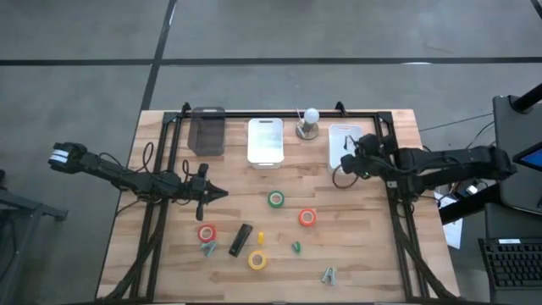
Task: Pick and place Stapler, Stapler remover, tape
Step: Put the black staple remover into the right white bin
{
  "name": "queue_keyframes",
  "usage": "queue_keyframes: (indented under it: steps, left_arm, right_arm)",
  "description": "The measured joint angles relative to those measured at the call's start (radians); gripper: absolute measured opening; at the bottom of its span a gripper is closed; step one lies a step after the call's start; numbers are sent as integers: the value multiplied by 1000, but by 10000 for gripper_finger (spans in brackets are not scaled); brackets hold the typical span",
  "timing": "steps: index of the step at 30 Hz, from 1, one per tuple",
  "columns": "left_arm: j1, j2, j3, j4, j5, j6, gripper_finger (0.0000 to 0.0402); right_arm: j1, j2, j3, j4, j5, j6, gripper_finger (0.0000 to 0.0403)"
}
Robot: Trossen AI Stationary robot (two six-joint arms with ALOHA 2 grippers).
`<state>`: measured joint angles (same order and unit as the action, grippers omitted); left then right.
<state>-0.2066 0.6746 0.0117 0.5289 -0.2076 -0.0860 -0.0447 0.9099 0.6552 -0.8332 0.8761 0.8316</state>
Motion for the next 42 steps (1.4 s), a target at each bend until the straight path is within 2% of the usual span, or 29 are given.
queue_keyframes:
  steps: [9,13,22,34,42]
  left_arm:
    - [0,0,0,0,0,0,23]
    - [0,0,0,0,0,0,23]
    - [0,0,0,0,0,0,23]
    - [0,0,0,0,0,0,23]
    - [0,0,0,0,0,0,23]
  right_arm:
    - [-211,81,-27,134,-134,-230,8]
    - [-304,126,-27,178,-229,-323,8]
    - [-444,255,-27,299,-327,-484,8]
    - [-486,418,-27,324,-334,-518,8]
    - [-486,445,-26,355,-323,-522,8]
